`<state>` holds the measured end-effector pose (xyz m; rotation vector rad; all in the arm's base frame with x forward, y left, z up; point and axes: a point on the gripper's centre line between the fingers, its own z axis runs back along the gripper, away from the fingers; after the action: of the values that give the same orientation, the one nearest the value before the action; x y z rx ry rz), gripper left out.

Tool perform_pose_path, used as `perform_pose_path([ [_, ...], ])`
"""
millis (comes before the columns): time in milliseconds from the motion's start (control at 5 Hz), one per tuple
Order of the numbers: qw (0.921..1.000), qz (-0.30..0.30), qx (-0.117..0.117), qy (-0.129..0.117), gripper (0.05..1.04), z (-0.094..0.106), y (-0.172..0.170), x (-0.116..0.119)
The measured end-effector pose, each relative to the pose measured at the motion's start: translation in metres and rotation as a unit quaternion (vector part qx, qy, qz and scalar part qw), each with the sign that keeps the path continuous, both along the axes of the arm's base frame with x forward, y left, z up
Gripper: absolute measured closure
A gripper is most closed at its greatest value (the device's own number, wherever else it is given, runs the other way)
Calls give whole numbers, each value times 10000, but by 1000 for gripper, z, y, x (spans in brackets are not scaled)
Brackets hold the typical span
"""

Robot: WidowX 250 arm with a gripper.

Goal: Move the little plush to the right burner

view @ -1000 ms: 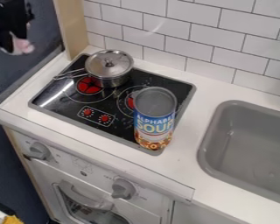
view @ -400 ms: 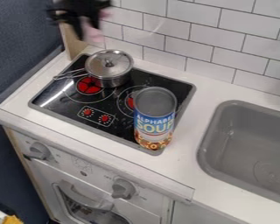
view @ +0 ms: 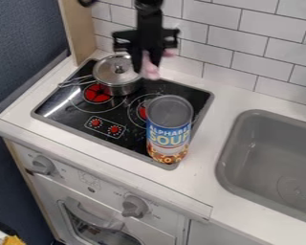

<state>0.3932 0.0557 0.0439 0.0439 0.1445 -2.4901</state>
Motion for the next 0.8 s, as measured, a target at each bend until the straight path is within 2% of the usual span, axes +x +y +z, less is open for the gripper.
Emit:
perform_pose_path([
  [400,9975,-454,124,526,718,-48,-18,5],
  [600,9969,-458,183,612,648,-55,-20,8],
  [800,9975,-325,103,627,331,-52,-23,8],
])
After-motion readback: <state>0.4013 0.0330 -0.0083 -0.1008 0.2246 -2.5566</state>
